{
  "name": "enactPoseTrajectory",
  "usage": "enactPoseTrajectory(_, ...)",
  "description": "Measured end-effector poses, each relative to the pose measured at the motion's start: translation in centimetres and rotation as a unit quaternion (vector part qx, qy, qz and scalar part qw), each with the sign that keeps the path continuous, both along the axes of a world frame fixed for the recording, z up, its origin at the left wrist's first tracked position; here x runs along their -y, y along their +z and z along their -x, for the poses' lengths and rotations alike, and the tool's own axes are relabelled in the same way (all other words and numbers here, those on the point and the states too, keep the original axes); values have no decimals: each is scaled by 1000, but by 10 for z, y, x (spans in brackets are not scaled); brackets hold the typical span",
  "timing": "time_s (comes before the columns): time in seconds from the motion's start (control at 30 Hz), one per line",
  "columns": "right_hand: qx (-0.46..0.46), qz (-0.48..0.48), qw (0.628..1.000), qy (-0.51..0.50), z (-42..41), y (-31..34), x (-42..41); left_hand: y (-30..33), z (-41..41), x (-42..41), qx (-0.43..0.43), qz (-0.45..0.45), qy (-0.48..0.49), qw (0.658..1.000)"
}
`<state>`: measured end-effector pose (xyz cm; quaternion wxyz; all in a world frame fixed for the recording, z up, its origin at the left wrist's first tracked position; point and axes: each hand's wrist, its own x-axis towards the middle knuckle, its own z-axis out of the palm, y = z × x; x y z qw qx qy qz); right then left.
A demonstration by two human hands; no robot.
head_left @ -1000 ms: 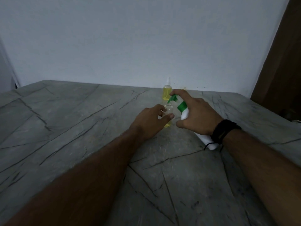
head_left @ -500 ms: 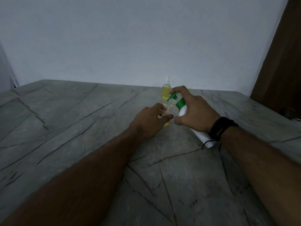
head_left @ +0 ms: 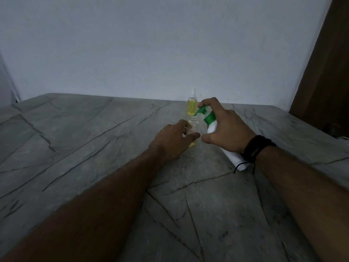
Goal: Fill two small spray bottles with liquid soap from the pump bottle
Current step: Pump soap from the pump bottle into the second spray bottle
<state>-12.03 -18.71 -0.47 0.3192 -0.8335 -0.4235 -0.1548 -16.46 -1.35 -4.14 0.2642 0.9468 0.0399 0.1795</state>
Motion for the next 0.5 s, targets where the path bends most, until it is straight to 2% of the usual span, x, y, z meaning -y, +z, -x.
enactPoseTrajectory(0.5, -2, -3, 1000, -7, -1, 0, 0, 0, -1, 0, 0, -3, 3, 1000)
